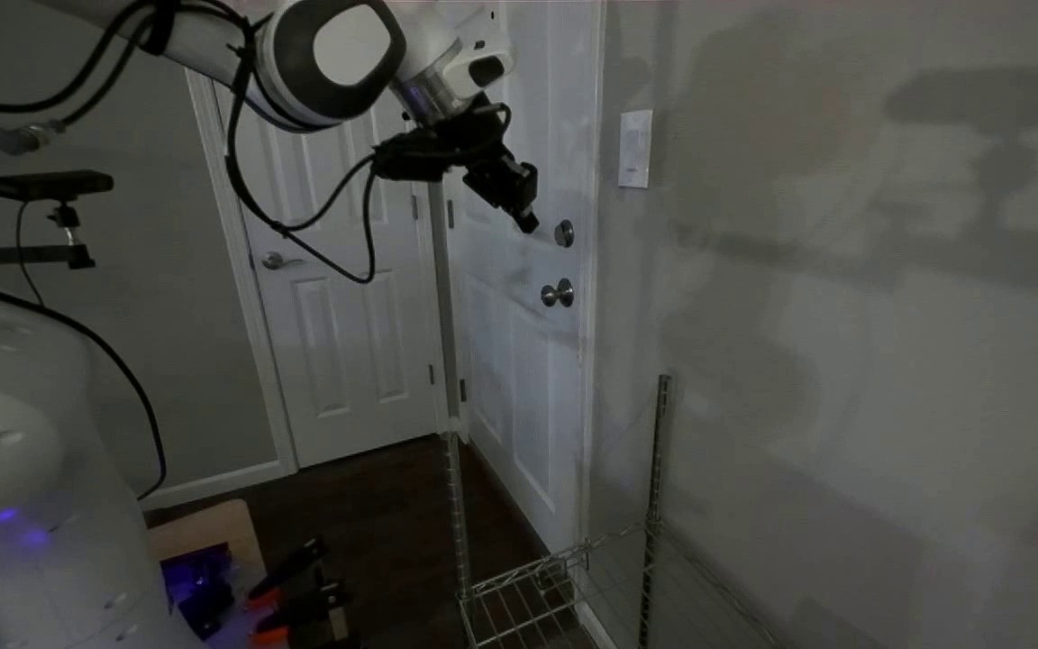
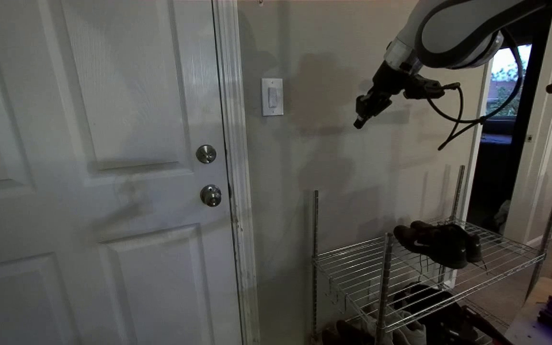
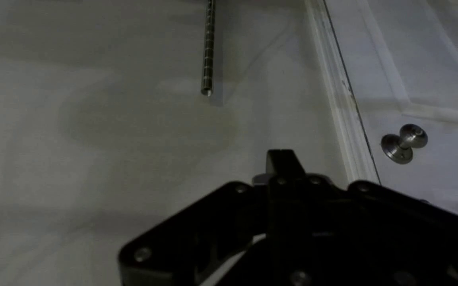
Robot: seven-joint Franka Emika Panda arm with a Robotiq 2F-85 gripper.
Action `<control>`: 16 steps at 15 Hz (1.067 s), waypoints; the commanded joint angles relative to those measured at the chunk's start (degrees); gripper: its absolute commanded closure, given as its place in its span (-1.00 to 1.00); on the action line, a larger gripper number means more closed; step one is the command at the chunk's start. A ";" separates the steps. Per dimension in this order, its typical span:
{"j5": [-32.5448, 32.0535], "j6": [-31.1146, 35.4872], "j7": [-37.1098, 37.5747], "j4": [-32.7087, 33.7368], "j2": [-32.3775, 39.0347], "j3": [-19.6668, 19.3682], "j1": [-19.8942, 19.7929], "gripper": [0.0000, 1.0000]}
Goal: Turn on the light switch
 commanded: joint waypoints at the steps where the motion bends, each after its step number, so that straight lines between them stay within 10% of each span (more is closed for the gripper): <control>1: 0.19 6.20 -0.38 2.59 4.52 0.35 0.54 1.00; 8: 1.38 14.68 -2.27 8.56 12.75 -0.06 4.00 1.00; 16: 8.49 27.90 -10.94 16.03 23.03 -10.16 17.37 1.00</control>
